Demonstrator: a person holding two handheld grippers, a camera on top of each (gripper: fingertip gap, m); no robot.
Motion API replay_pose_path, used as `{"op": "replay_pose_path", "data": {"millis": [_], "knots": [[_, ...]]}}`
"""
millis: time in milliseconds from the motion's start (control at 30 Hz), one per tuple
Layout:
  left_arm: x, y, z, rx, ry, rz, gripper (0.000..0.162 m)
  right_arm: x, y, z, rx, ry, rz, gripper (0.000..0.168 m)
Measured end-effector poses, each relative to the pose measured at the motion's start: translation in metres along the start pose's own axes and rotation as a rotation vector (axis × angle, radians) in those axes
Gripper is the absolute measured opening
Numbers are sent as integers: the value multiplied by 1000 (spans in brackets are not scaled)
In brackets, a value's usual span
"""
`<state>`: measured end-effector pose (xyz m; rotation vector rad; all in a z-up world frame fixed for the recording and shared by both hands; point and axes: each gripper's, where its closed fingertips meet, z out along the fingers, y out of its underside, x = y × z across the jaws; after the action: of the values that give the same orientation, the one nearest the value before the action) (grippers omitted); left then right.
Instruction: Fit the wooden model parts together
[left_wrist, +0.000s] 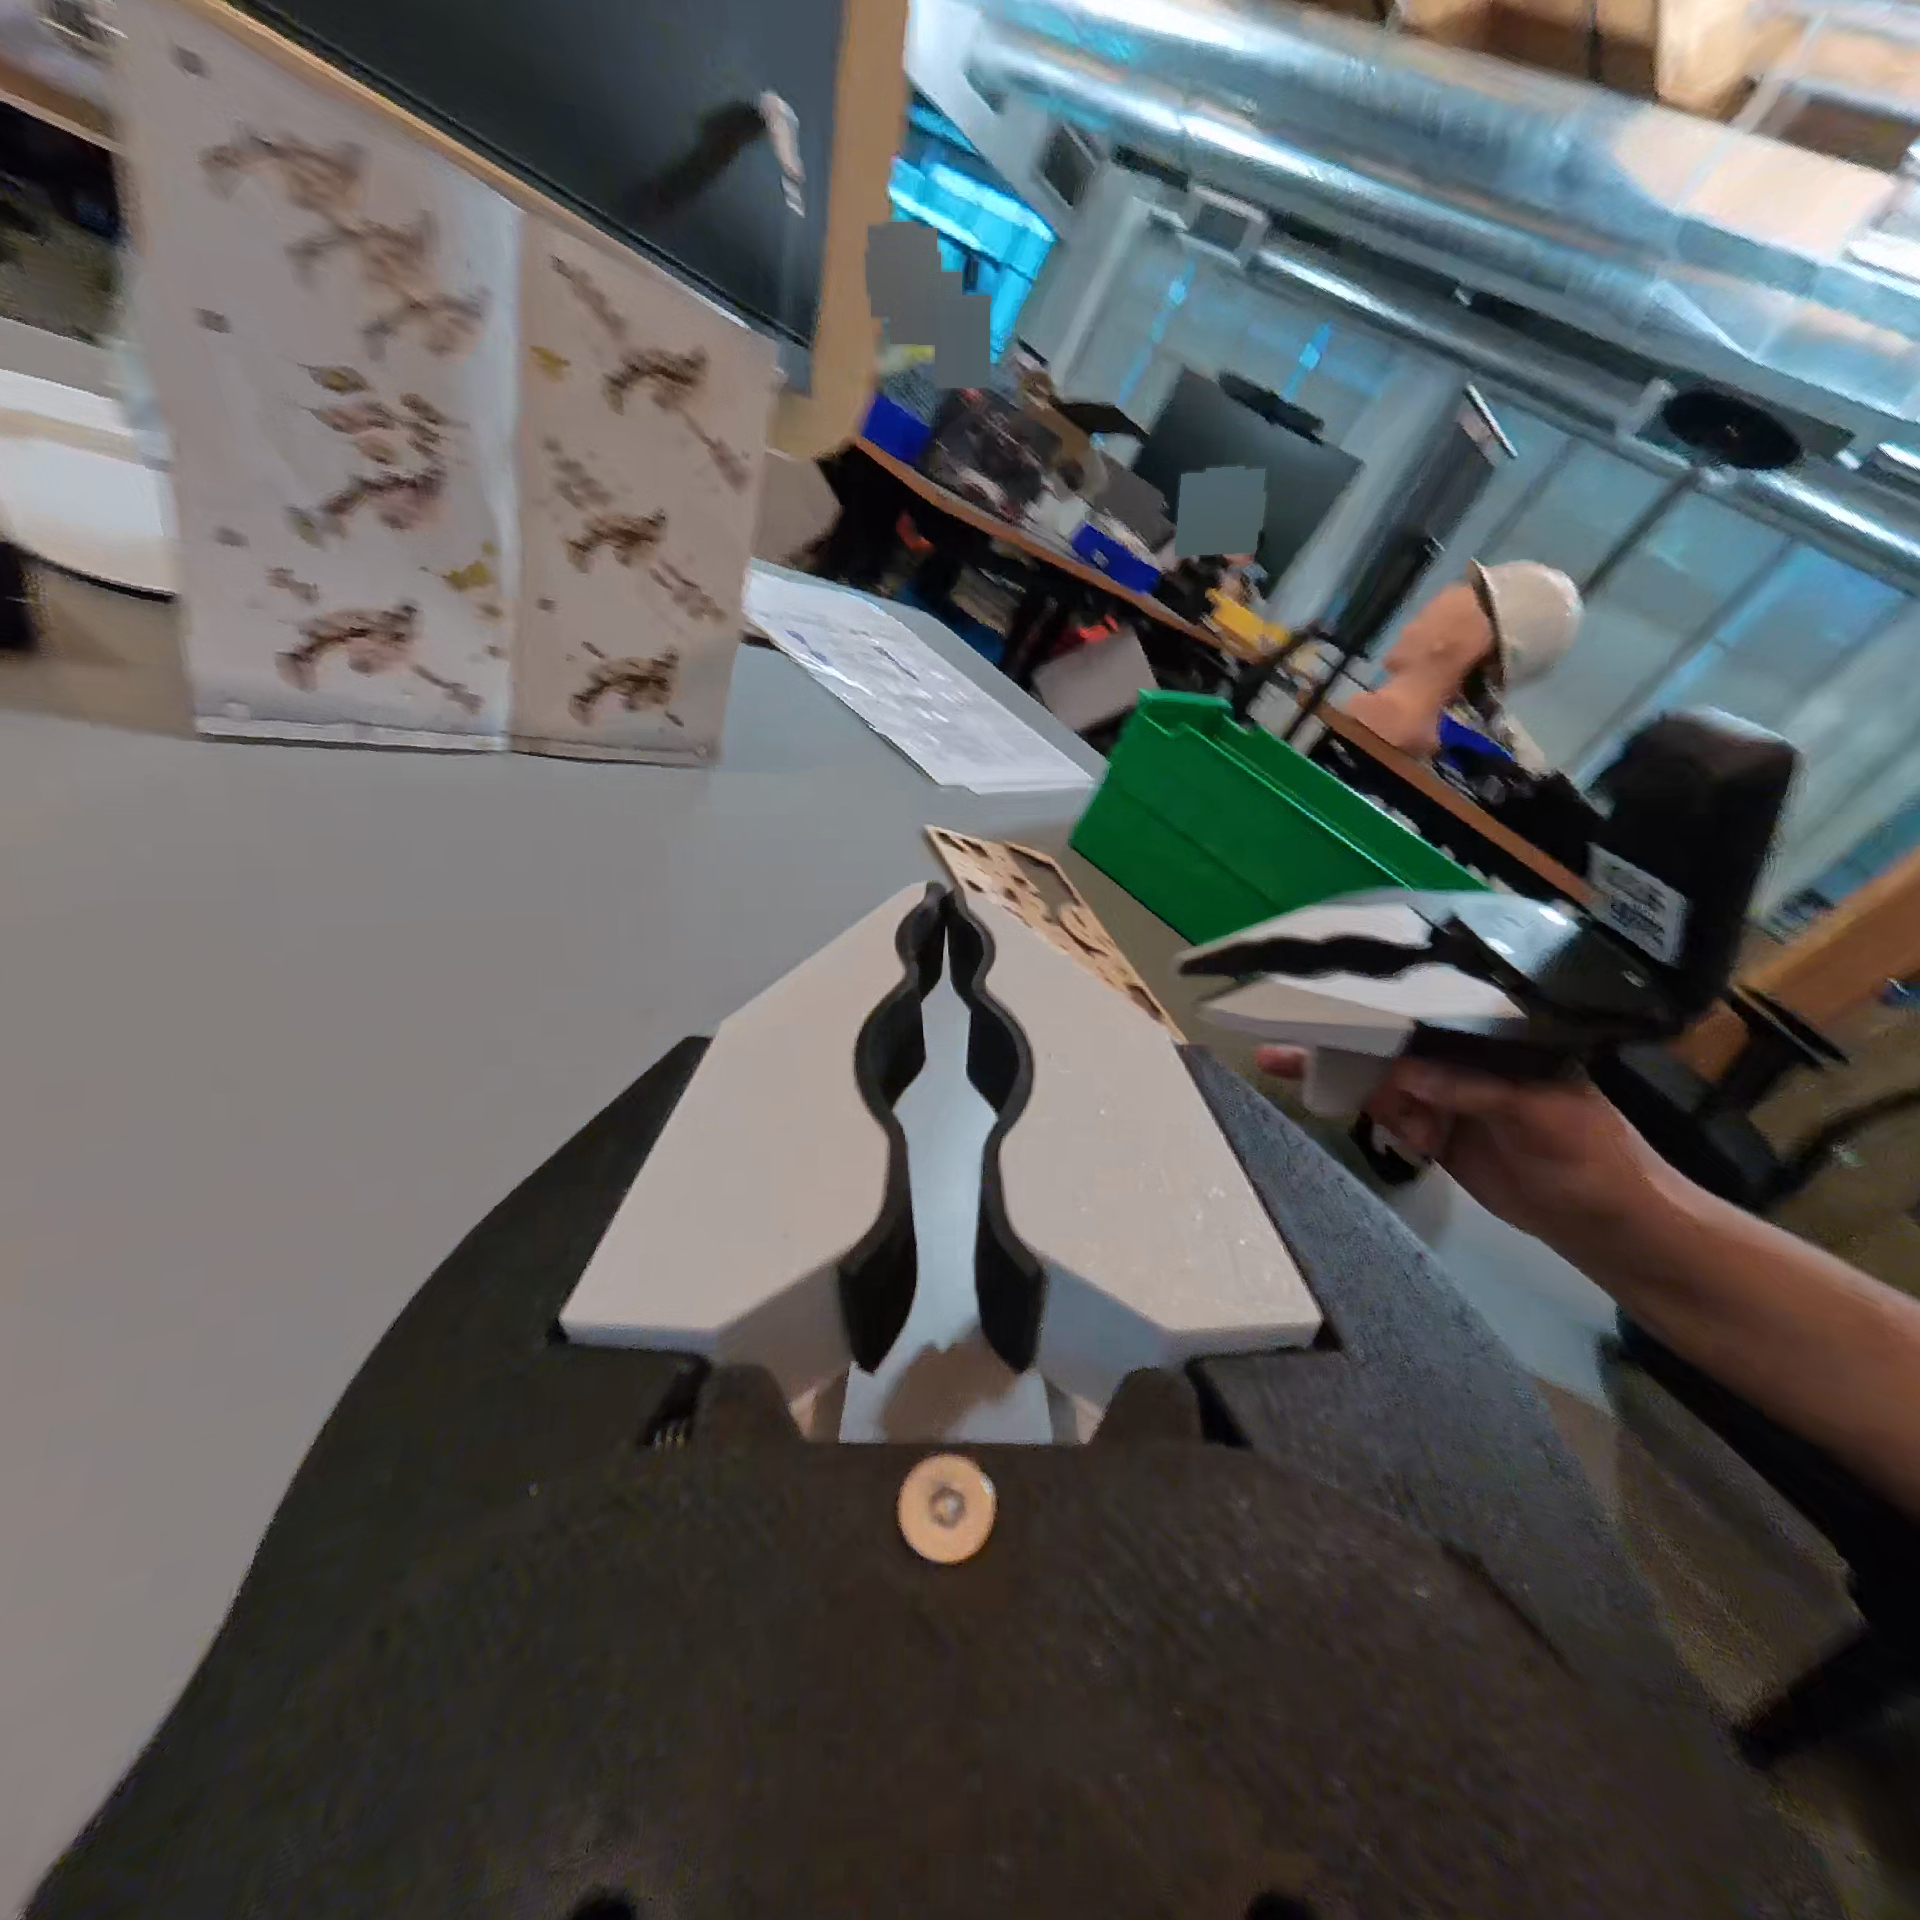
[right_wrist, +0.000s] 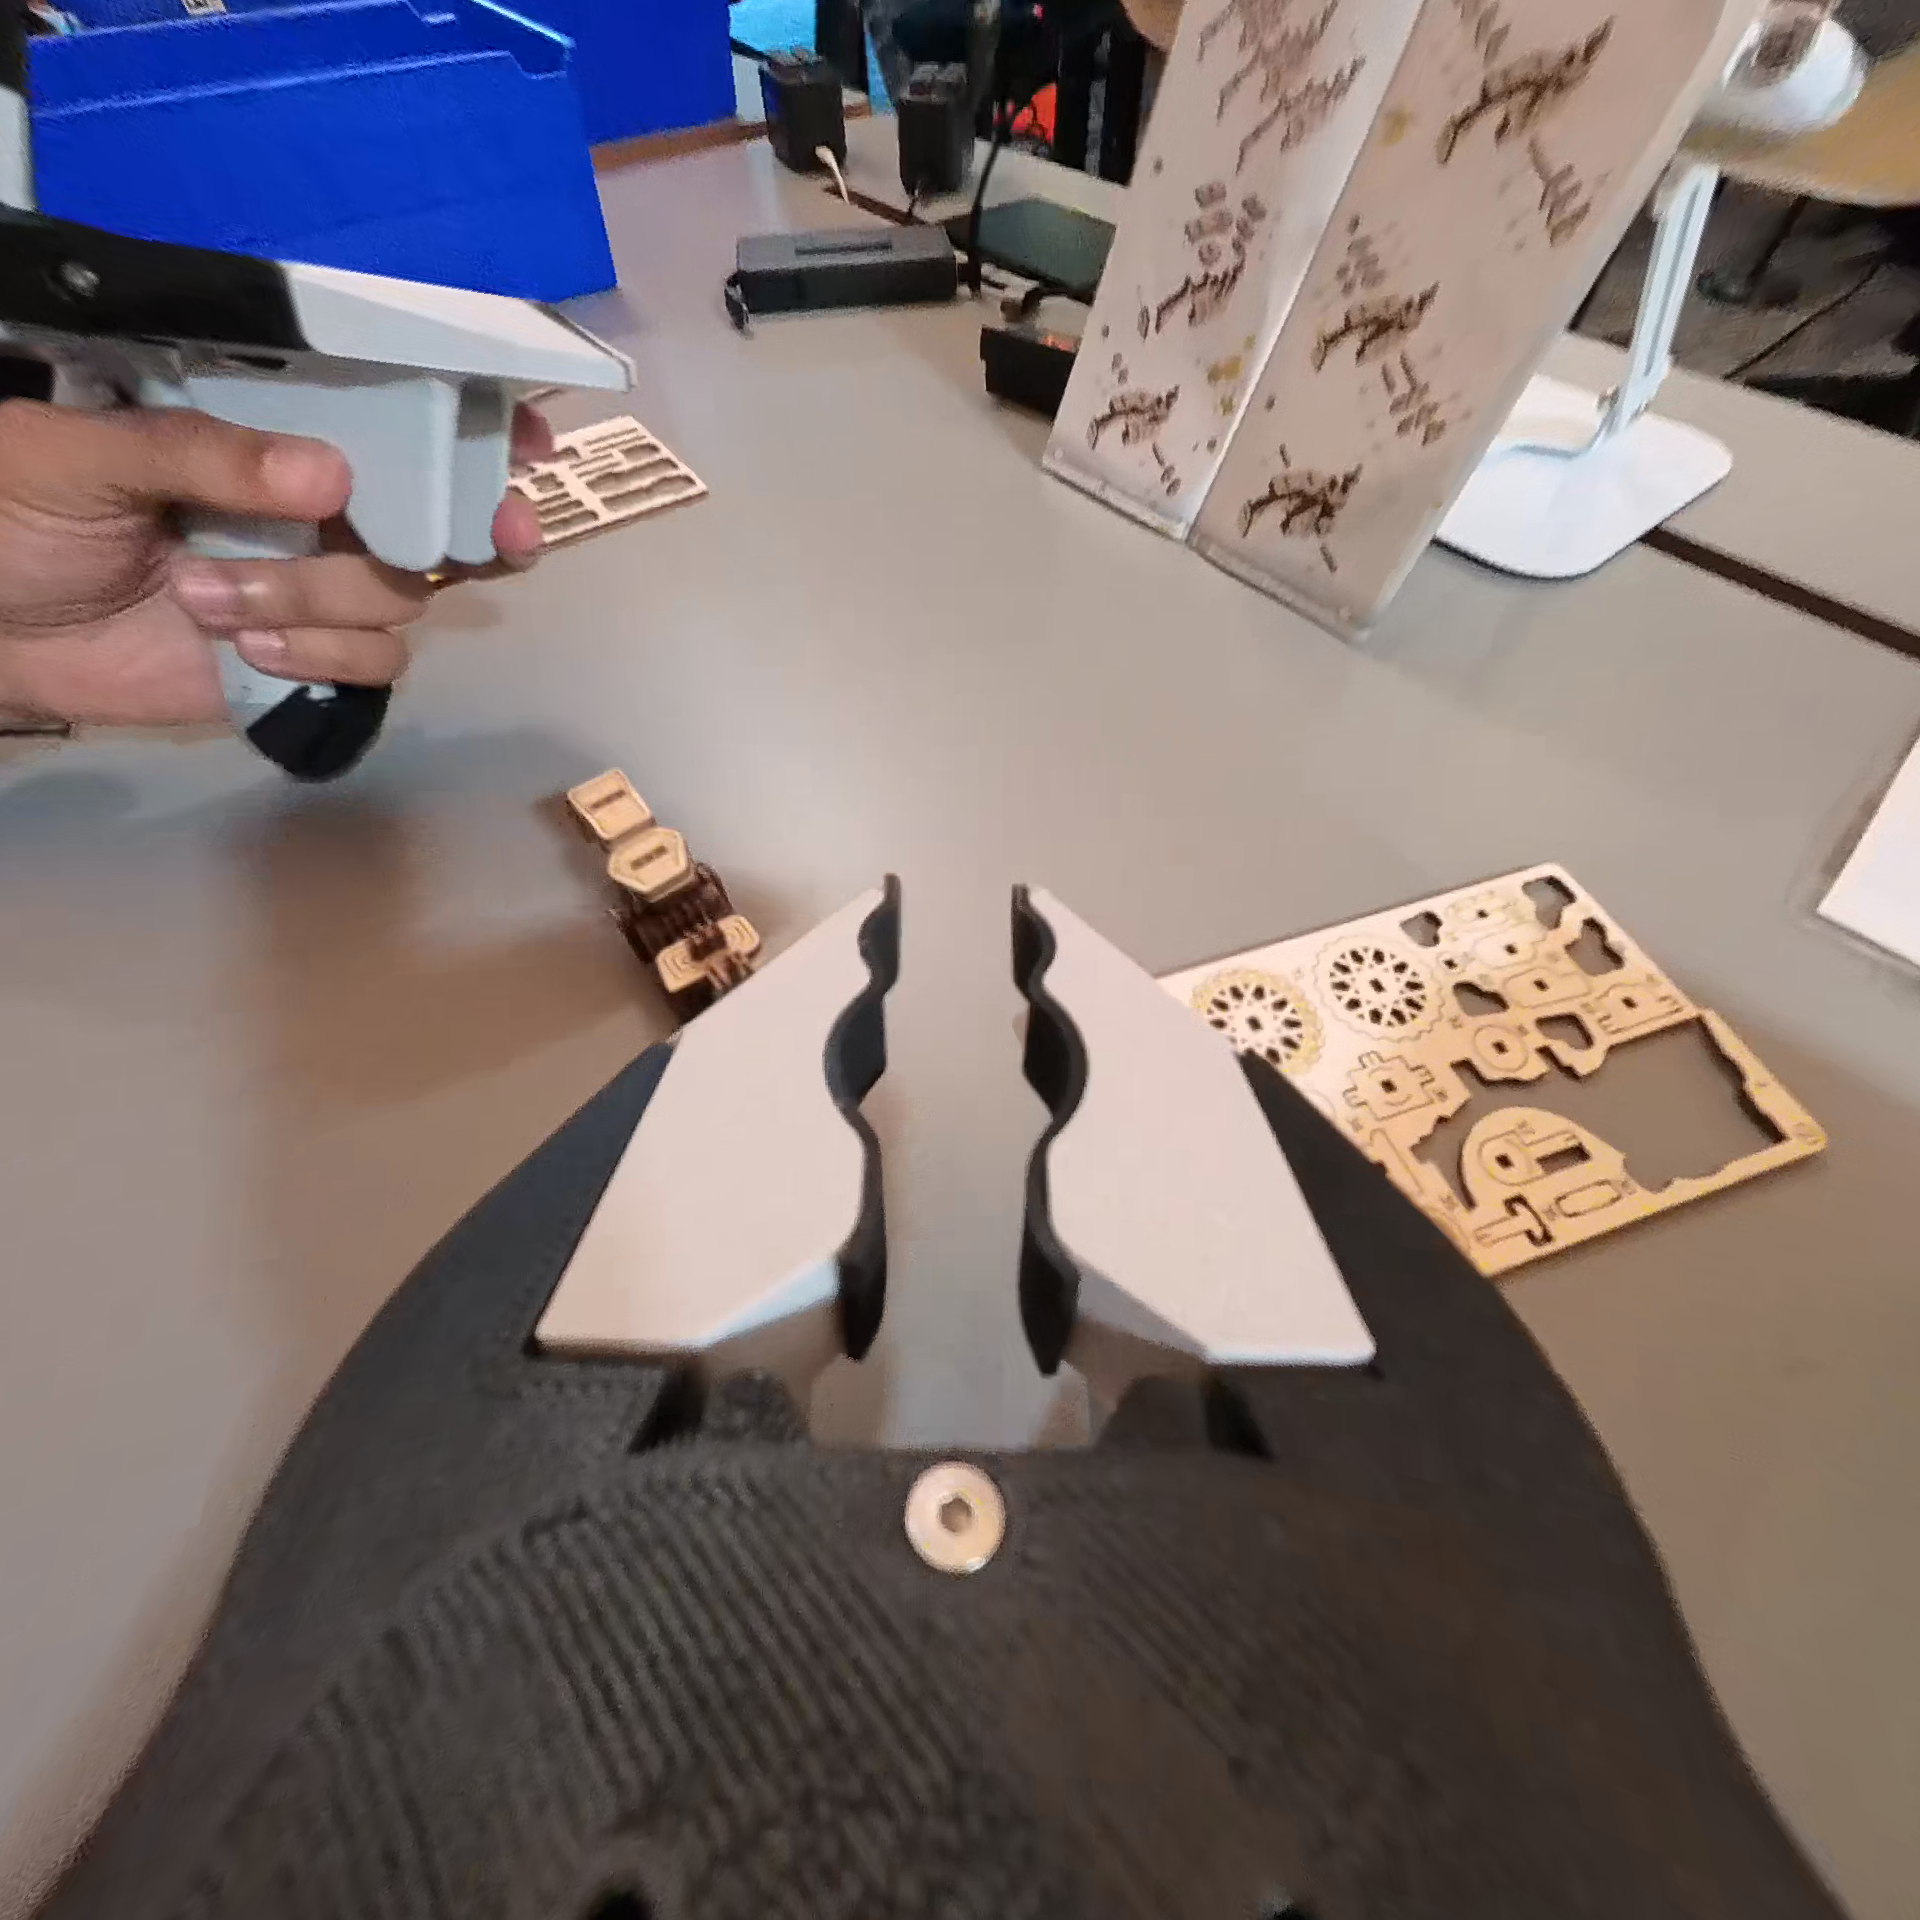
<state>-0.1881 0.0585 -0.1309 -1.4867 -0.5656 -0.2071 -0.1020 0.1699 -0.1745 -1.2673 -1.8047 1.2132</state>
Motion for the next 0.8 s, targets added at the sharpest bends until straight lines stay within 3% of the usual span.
{"op": "replay_pose_path", "data": {"millis": [167,267,333,400,500,733,800], "knots": [[-28,-6,-8,39,-146,17,0,-9,-1,4,-8,5,-57,37],[-19,-10,-8,52,-53,-69,10,-11,16,12,-80,-29,-31,54],[-18,-11,-9,71,-22,-130,9,-10,25,15,-119,-52,-3,54],[-17,-7,-7,49,-4,-108,3,-7,24,14,-105,-60,21,42],[-2,-14,-8,86,97,-120,0,-6,12,9,-24,-96,35,0],[-11,-24,0,149,107,-129,0,25,-15,11,62,27,-77,0],[1,-31,0,166,194,-141,0,38,-33,15,123,107,-104,0]]}}
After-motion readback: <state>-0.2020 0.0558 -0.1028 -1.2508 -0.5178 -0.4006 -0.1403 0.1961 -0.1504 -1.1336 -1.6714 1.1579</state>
